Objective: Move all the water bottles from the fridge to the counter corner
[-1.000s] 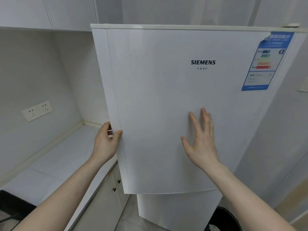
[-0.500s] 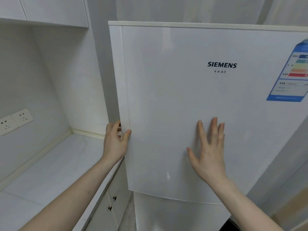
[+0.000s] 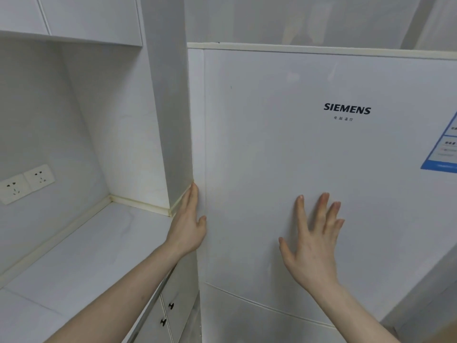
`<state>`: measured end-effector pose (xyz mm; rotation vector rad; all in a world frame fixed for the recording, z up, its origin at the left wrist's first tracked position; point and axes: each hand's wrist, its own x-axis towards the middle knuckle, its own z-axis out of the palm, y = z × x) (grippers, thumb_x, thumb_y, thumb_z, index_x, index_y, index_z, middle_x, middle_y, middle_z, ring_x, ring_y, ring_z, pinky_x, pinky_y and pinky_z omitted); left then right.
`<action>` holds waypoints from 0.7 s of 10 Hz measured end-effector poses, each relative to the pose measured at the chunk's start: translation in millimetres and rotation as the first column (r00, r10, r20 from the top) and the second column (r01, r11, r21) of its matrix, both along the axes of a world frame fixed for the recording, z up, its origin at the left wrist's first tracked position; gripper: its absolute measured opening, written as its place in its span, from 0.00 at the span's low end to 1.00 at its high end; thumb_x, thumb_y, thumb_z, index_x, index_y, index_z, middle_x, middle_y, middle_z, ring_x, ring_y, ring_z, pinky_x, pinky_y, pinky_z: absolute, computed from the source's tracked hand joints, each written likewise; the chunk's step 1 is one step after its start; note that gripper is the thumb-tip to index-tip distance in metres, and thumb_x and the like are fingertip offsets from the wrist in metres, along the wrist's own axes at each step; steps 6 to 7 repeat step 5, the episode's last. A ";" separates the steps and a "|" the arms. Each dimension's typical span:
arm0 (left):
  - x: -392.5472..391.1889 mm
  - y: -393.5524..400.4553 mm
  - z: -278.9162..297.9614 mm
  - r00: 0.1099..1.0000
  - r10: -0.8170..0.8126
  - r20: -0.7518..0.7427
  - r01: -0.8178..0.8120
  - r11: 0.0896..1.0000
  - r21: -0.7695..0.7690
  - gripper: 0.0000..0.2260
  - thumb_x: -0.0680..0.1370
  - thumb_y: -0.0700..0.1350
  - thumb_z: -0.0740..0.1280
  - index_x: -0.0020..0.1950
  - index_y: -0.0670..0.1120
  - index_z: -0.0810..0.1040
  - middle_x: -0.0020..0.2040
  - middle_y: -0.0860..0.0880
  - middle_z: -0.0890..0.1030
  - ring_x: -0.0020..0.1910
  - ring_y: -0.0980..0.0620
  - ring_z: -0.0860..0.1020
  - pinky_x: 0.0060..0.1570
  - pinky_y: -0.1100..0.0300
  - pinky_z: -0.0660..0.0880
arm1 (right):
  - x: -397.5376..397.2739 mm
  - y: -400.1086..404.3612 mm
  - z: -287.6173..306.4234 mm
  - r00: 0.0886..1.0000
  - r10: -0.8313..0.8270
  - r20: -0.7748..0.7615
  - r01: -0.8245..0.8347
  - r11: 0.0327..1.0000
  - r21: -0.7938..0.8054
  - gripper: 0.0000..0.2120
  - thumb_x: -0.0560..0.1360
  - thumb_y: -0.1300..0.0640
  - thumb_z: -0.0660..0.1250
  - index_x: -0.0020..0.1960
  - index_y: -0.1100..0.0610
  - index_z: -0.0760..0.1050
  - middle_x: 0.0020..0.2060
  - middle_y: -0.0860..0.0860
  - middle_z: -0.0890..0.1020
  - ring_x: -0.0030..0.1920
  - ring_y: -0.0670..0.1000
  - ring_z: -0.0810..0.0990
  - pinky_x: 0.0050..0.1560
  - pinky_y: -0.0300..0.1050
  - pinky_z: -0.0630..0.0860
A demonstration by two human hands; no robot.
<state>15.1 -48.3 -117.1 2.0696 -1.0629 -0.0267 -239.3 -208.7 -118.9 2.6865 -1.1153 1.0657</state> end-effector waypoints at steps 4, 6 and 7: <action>-50.6 31.0 18.0 0.997 0.055 0.061 -0.064 0.984 0.165 0.41 0.76 0.38 0.60 0.84 0.56 0.43 0.84 0.58 0.44 0.81 0.50 0.52 0.78 0.54 0.57 | -8.7 14.9 0.4 0.860 0.381 0.339 -0.420 0.906 0.049 0.44 0.72 0.58 0.72 0.84 0.56 0.56 0.85 0.54 0.46 0.84 0.59 0.43 0.80 0.70 0.49; -81.7 61.1 16.1 0.982 0.162 0.100 -0.173 0.978 0.115 0.38 0.79 0.41 0.62 0.84 0.58 0.47 0.84 0.57 0.47 0.80 0.49 0.53 0.77 0.55 0.57 | -8.2 22.1 15.7 0.733 0.580 0.355 -0.650 0.751 0.114 0.40 0.75 0.64 0.73 0.83 0.52 0.60 0.84 0.47 0.53 0.84 0.52 0.50 0.82 0.49 0.52; -81.7 61.1 16.1 0.982 0.162 0.100 -0.173 0.978 0.115 0.38 0.79 0.41 0.62 0.84 0.58 0.47 0.84 0.57 0.47 0.80 0.49 0.53 0.77 0.55 0.57 | -8.2 22.1 15.7 0.733 0.580 0.355 -0.650 0.751 0.114 0.40 0.75 0.64 0.73 0.83 0.52 0.60 0.84 0.47 0.53 0.84 0.52 0.50 0.82 0.49 0.52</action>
